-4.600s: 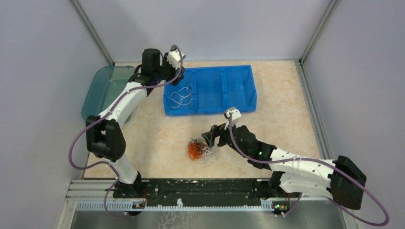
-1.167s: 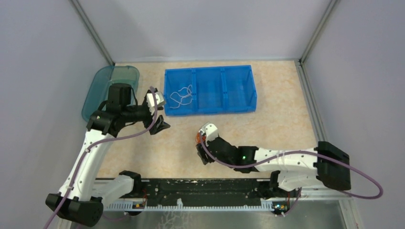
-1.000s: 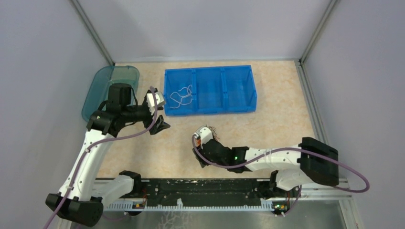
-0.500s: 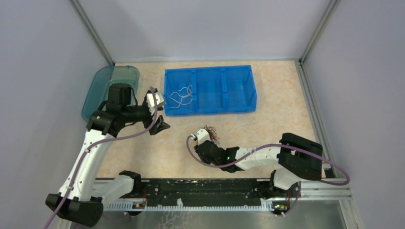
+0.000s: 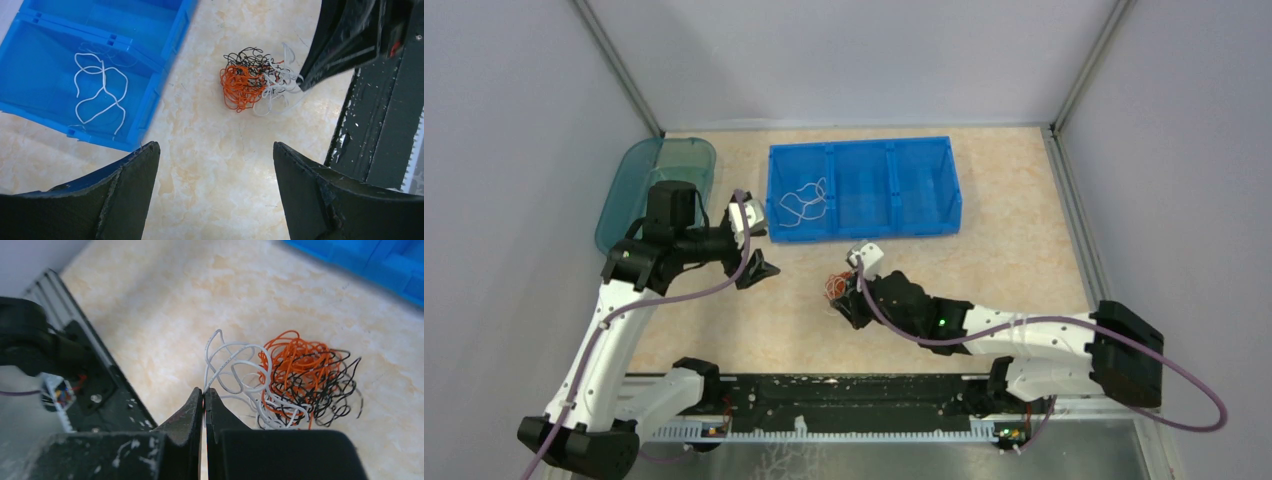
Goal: Untangle the cables
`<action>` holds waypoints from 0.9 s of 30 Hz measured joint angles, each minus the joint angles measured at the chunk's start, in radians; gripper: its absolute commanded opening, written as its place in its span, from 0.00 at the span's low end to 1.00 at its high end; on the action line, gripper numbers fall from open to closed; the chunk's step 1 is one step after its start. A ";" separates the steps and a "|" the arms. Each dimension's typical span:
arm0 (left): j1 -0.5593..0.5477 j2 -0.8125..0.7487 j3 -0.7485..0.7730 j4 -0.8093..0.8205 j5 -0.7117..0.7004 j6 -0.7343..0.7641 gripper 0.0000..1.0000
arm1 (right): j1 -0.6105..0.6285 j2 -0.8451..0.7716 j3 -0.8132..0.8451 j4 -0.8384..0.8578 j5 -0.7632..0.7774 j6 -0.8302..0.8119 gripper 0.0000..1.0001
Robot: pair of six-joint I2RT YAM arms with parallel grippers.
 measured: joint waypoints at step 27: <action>0.000 -0.304 -0.372 0.301 0.304 -0.257 0.58 | -0.093 -0.064 0.003 0.360 -0.362 0.122 0.01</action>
